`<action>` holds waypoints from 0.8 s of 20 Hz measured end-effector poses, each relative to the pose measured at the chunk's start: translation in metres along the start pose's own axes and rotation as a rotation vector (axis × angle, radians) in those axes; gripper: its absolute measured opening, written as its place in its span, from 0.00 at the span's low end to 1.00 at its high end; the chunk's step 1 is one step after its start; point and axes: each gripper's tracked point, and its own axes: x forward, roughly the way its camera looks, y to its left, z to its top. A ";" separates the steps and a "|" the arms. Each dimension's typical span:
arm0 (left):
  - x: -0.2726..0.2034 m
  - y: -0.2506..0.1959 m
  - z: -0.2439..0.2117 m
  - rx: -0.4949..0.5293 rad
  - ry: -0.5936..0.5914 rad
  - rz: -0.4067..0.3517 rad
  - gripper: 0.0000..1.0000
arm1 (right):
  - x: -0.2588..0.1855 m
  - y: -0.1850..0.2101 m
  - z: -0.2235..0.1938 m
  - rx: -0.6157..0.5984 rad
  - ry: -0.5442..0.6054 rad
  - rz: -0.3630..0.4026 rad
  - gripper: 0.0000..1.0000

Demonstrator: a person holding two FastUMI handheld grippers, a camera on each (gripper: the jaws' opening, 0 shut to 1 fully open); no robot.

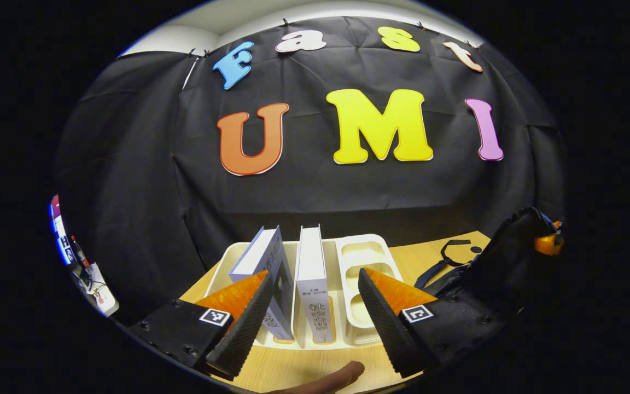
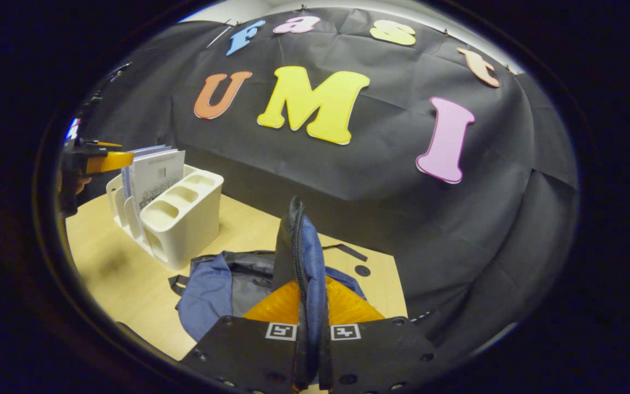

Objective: Open the schoolbag, grab two books from the bookshelf and put them into the schoolbag.

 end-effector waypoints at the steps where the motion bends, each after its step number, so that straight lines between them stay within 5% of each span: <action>1: 0.008 0.002 0.003 -0.002 0.013 0.000 0.98 | -0.002 -0.003 0.000 -0.004 -0.005 -0.003 0.08; 5: 0.044 0.012 0.015 0.011 0.065 0.015 0.97 | -0.008 -0.007 -0.005 -0.001 -0.017 0.003 0.08; 16: 0.114 0.017 -0.012 0.071 0.433 -0.012 0.93 | -0.017 -0.011 -0.018 0.042 -0.031 0.015 0.07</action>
